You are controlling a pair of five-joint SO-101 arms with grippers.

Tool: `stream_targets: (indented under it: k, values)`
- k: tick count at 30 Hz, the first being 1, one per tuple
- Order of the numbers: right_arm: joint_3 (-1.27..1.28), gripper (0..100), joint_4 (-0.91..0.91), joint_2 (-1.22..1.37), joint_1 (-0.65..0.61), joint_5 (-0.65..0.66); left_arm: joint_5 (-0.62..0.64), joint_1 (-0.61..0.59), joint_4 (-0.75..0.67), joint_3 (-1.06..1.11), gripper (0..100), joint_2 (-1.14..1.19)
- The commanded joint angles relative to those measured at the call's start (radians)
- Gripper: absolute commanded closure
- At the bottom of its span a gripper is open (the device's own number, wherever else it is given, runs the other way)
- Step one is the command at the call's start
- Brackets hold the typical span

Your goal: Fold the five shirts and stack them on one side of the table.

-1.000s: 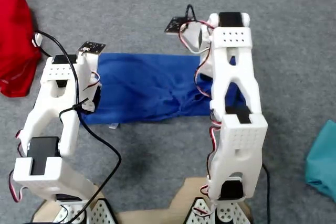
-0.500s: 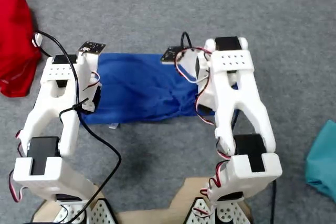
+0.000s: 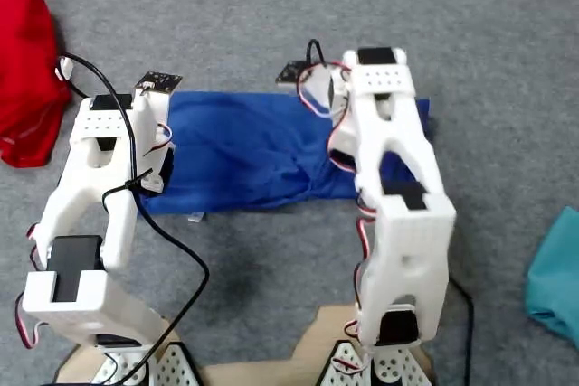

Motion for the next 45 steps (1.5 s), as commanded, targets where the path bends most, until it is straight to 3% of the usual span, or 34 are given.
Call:
stream_targets:
  k: [1,11,22,25,33,38,45]
  values:
    - [-0.305,98.7,0.095,0.094,-0.024,-0.002,0.0,0.0,-0.009,-0.002,98,-0.013]
    - [-0.568,98.4,0.15,0.335,-0.028,0.009,0.0,0.0,-0.009,-0.002,98,-0.013]
    - [-0.564,98.3,0.155,0.148,-0.022,-0.014,0.0,0.006,-0.005,-0.012,98,-0.016]
    - [-0.469,98.3,0.157,0.044,-0.021,-0.035,0.005,0.046,0.0,-0.063,98,-0.016]
    - [-0.05,94.6,0.153,-0.275,0.047,-0.12,0.189,0.192,0.091,-0.324,98,-0.015]
    - [0.166,81.1,0.146,-0.429,0.133,-0.143,0.292,0.316,0.084,-0.348,98,-0.01]
    - [0.429,81.0,0.051,-0.558,0.217,-0.17,0.42,0.462,0.005,-0.344,98,-0.005]
